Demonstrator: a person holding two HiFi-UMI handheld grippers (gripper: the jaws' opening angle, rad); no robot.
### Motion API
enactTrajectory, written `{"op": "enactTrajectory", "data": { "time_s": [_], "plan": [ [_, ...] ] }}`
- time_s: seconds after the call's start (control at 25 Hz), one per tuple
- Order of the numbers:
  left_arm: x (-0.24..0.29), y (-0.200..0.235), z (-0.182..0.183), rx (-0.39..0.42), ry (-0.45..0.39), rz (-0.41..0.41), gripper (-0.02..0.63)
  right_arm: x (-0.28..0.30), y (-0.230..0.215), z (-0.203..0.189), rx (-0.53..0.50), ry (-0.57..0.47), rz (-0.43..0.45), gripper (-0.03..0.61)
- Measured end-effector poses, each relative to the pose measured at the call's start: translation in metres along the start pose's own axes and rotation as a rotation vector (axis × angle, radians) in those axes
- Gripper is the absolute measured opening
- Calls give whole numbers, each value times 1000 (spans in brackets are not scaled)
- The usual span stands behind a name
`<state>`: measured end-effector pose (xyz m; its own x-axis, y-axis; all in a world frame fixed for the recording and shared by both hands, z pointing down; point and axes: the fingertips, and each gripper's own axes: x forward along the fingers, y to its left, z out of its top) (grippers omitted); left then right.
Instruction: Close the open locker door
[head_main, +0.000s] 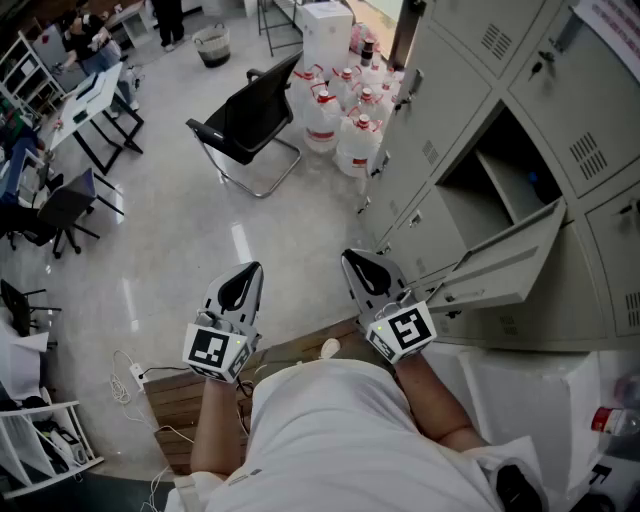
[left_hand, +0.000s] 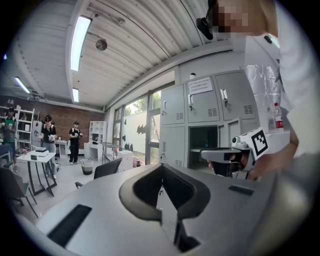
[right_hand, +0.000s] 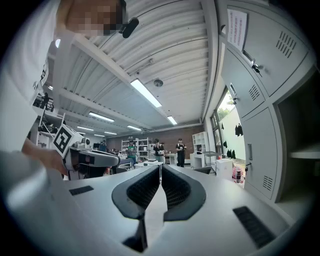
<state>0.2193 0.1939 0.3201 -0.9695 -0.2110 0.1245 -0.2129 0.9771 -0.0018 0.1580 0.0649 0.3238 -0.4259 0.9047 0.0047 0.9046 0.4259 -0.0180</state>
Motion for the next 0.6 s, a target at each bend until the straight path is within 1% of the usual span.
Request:
{"op": "enactTrajectory", "data": {
  "time_s": [0.16,0.28,0.44,0.6],
  "plan": [
    [12,-7,-5,-15,14,4,3,-2,-17,-7,46,3,-2,26],
    [15,-2,-9,-19,29,19,3,3,-26,-10,91,-7,-8,26],
    [21,14,-16,-26,32,45,3,16,-37,-20,110,3,-13,26],
    [39,39,-27,-33,20,51,3,42,-49,-36,102,14,-20,26]
  ]
}}
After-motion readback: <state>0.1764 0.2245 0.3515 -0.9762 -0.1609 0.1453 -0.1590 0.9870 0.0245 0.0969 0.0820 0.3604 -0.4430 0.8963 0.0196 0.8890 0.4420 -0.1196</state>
